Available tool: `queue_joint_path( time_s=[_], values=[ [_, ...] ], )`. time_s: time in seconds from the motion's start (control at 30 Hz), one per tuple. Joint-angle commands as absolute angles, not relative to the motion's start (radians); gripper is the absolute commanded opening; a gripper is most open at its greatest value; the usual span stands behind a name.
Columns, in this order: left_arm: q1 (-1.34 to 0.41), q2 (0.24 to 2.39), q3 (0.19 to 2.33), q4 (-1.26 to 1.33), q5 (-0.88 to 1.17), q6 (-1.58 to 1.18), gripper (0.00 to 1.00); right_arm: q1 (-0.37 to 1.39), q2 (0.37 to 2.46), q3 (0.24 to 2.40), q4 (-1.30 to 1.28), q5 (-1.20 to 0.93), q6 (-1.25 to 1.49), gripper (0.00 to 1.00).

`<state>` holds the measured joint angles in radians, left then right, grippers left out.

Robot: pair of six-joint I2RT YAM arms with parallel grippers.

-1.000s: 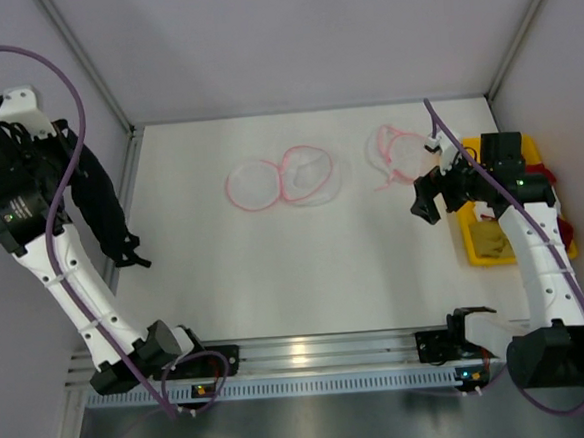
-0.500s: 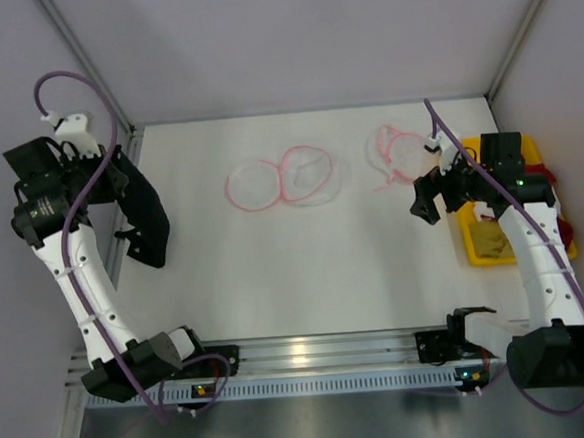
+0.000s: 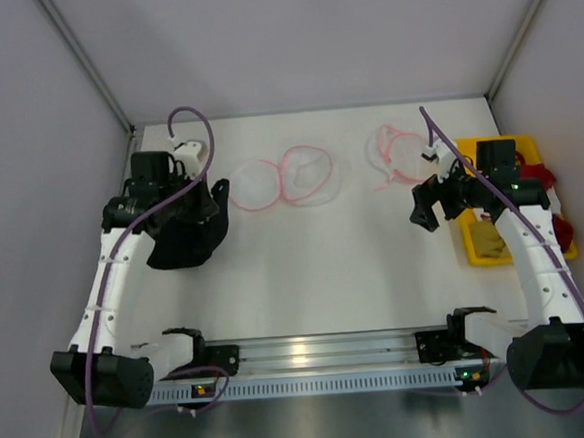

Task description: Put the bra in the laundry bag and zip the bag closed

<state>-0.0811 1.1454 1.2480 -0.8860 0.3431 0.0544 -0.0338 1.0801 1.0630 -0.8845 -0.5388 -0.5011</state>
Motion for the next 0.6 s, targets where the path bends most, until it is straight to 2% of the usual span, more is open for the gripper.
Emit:
queue_joint_path(
  time_s=[0.0,0.17,0.37,0.57],
  values=[
    [-0.208,1.134,1.204,-0.727,0.258,-0.05,0.0,-0.046,1.049,1.057,-0.87,-0.529,-0.517,1.0],
    [-0.452,1.222,1.158,-0.641,0.167,-0.15,0.0,-0.046,1.054,1.048,-0.87,-0.522,-0.505,0.99],
    [-0.618,1.396,1.181,-0.537,0.129,-0.271,0.0,-0.048,1.054,1.029,-0.868,-0.5,-0.505,0.99],
    [-0.773,1.589,1.291,-0.404,0.101,-0.408,0.0,-0.064,1.062,1.003,-0.833,-0.428,-0.495,0.99]
  ],
)
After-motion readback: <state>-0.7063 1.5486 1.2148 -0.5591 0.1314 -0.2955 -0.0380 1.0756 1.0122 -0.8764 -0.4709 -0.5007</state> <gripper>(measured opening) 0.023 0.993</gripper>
